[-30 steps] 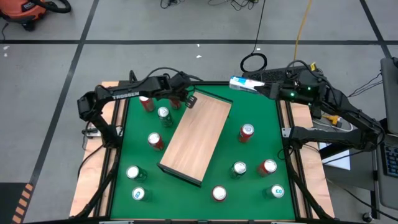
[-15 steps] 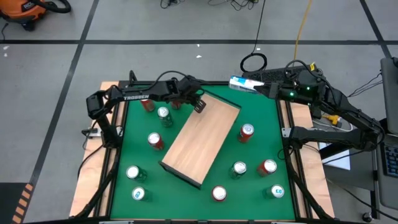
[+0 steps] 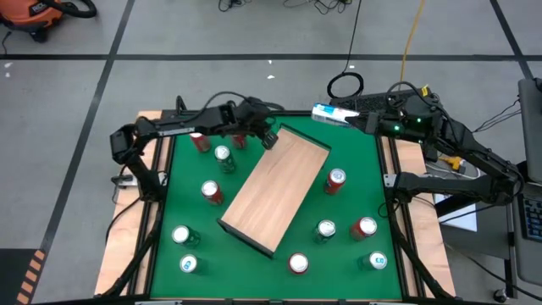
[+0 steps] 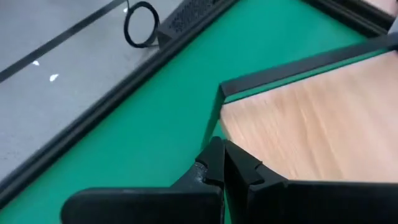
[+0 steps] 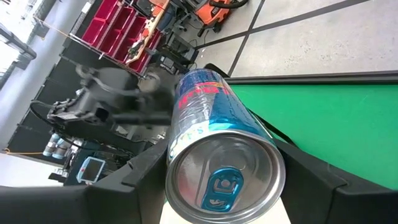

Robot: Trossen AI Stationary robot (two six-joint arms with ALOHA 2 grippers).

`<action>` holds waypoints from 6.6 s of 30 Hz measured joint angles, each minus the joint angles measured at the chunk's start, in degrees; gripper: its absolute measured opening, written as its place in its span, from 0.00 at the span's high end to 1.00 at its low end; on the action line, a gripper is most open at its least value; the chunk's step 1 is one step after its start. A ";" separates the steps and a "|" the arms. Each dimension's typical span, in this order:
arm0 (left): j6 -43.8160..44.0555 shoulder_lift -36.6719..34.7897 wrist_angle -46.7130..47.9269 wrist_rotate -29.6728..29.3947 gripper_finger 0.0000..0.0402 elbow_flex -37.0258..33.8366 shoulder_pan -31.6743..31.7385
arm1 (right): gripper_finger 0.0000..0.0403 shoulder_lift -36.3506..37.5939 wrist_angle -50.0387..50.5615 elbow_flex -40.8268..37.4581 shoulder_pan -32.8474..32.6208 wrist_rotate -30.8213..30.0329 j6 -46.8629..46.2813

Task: Sort soda cans
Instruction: Put the blue soda can on the shelf

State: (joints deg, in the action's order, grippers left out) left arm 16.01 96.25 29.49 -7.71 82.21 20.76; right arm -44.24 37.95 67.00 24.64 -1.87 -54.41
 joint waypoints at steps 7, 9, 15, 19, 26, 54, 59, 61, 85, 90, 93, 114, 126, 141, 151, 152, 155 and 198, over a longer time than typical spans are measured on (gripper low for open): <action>1.72 -6.20 0.87 4.21 1.00 3.95 0.08 | 0.43 -2.20 -6.70 0.00 0.00 1.77 5.39; 4.34 -7.70 0.83 6.96 1.00 5.07 -0.23 | 0.42 -3.08 -11.30 0.00 0.00 4.00 8.06; 12.03 -12.98 -1.23 15.93 0.90 7.78 -0.95 | 0.42 -6.21 -22.24 0.00 -0.07 8.08 14.41; 17.30 -16.71 -6.51 18.37 0.70 8.00 -1.81 | 0.42 -8.50 -27.13 0.01 -0.48 10.49 16.78; 21.54 -20.48 -10.19 24.39 0.30 7.98 -2.15 | 0.42 -12.12 -34.85 0.00 -3.34 12.66 23.62; 14.51 -16.46 -13.72 25.33 0.16 7.85 -3.16 | 0.42 -14.83 -39.82 0.02 -8.22 11.68 40.17; 15.13 -16.59 -13.04 25.18 0.16 7.85 -2.27 | 0.42 -14.83 -39.80 0.02 -8.22 11.63 39.96; 15.59 -16.60 -12.96 25.21 0.16 7.85 -2.13 | 0.42 -14.83 -39.80 0.01 -8.22 11.72 39.65; 10.04 -19.40 -10.53 24.90 0.16 7.80 -5.56 | 0.42 -14.76 -40.06 0.02 -8.36 14.30 37.04; 6.96 -17.49 -11.65 21.91 0.12 7.80 -6.69 | 0.42 -14.76 -39.80 0.02 -8.30 13.70 36.92; 5.91 -16.26 -13.05 21.69 0.11 7.80 -6.59 | 0.42 -14.69 -39.55 0.02 -8.20 13.19 37.08; 4.43 -19.24 -8.33 17.31 0.17 7.87 -6.69 | 0.42 -14.78 -39.91 0.02 -8.41 15.62 35.89; 4.55 -18.50 -10.99 21.24 0.17 6.34 -7.39 | 0.42 -14.89 -40.28 0.02 -8.35 15.78 34.91; 4.28 -12.47 -18.48 24.52 0.17 6.16 -7.28 | 0.42 -14.85 -40.32 0.02 -8.33 15.69 33.87; 2.92 -11.33 -19.59 25.08 0.30 6.16 -7.40 | 0.41 -14.84 -40.30 0.02 -8.33 15.62 33.93; 2.92 -11.33 -19.54 24.89 0.34 6.16 -7.40 | 0.41 -14.83 -40.23 0.02 -8.33 15.59 33.92; 2.51 -11.33 -19.55 24.53 0.43 6.16 -7.42 | 0.41 -14.78 -40.22 0.02 -8.33 15.75 33.51; -26.93 -10.83 -20.26 -17.39 0.44 12.11 -16.87 | 0.25 -26.08 -67.52 0.04 -15.45 -16.27 -0.42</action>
State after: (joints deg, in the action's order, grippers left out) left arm -10.92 85.43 9.23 -25.10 94.32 3.89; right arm -70.32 -29.56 67.05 9.19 -18.14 -54.83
